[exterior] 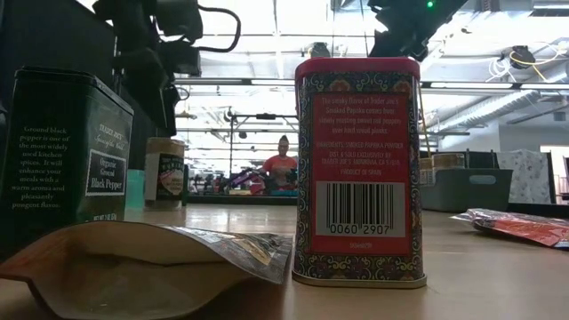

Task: Sort spices by type
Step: Put the brown seasoning bottle into the dark green bin

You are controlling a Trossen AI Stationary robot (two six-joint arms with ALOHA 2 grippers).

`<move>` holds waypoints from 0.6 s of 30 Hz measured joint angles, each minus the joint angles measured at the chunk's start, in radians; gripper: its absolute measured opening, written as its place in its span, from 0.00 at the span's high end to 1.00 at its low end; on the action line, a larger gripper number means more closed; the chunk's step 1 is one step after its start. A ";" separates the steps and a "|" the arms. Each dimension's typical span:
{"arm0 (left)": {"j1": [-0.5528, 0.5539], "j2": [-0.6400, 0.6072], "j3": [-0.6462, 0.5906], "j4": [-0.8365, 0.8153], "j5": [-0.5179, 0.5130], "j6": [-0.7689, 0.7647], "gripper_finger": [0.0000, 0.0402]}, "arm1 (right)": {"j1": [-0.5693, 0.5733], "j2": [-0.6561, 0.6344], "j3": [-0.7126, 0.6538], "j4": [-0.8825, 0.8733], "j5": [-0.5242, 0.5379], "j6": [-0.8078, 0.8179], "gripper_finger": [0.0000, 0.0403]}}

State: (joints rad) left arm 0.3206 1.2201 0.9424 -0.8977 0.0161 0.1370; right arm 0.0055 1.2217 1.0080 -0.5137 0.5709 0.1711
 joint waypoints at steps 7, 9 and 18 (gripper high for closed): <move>0.000 0.000 0.000 -0.002 -0.021 -0.019 0.02 | 0.000 0.000 0.000 0.000 0.000 0.000 0.38; 0.000 0.000 0.000 -0.002 -0.015 -0.019 0.02 | 0.000 0.000 0.000 0.000 0.000 0.000 0.38; 0.000 0.040 0.001 -0.031 -0.037 -0.051 0.03 | 0.000 0.000 0.000 0.000 0.000 0.000 0.38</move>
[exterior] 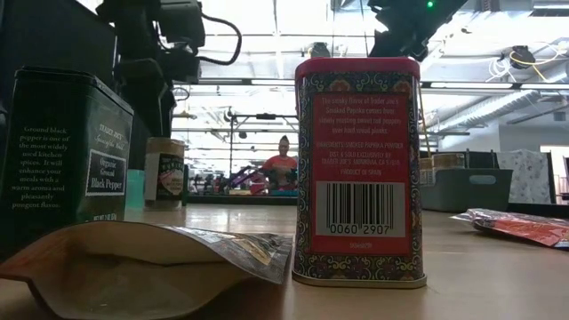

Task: Sort spices by type
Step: Put the brown seasoning bottle into the dark green bin

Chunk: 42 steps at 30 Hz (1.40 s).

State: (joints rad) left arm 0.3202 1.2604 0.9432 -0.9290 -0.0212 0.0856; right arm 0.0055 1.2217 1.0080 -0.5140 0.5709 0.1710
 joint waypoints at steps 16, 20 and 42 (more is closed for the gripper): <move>0.014 0.115 0.000 0.050 -0.006 0.028 0.13 | 0.000 0.000 0.000 -0.007 0.000 0.000 0.38; 0.014 0.115 0.000 0.060 -0.006 0.033 0.26 | 0.000 0.000 0.000 -0.009 0.000 0.000 0.38; -0.178 -0.049 0.174 0.392 0.021 0.175 0.31 | 0.080 0.054 -0.001 0.179 0.007 -0.099 0.38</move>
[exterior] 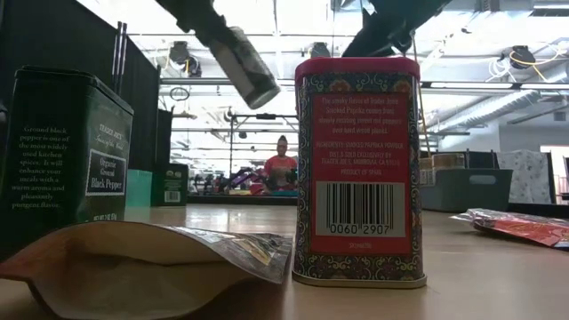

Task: Sort spices by type
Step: Put the brown seasoning bottle into the dark green bin

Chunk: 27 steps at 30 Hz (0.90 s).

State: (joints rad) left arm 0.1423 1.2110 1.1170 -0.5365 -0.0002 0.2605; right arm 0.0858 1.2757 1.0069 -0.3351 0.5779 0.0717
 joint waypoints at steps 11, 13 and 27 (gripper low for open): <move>-0.001 0.143 -0.001 0.346 -0.071 0.018 0.31 | 0.030 -0.006 0.000 0.045 0.054 -0.049 0.38; 0.008 0.168 -0.001 0.438 -0.072 0.019 0.31 | 0.030 -0.006 0.000 0.044 0.051 -0.059 0.38; 0.004 0.258 -0.002 0.606 -0.089 0.008 0.31 | 0.025 0.015 0.002 0.105 0.073 -0.190 0.26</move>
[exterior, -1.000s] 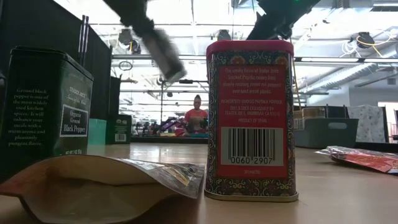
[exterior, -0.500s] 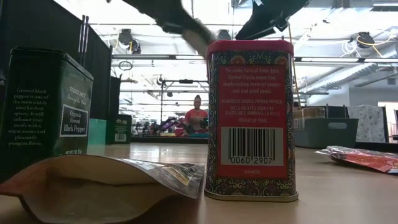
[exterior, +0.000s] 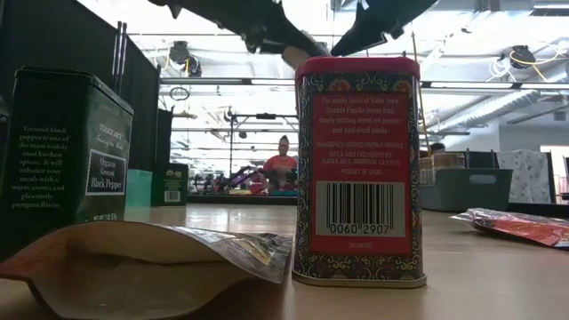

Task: Sort spices by type
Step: Put the brown seasoning bottle into the dark green bin

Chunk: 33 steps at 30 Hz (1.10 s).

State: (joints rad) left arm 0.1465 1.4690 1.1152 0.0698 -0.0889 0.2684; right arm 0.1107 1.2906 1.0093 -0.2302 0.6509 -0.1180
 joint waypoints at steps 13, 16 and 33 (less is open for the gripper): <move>-0.058 0.006 0.000 0.106 0.013 -0.050 0.31 | -0.006 0.002 0.000 -0.005 0.069 -0.094 0.21; -0.072 0.006 0.000 0.128 0.012 -0.071 0.31 | -0.009 0.012 0.000 -0.002 0.073 -0.159 0.21; -0.095 0.004 0.000 0.174 0.012 -0.080 0.31 | -0.017 0.034 -0.002 0.035 0.030 -0.185 0.40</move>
State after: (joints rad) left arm 0.0519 1.4734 1.1156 0.2441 -0.0772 0.1883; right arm 0.0933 1.3243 1.0077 -0.1956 0.6804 -0.3030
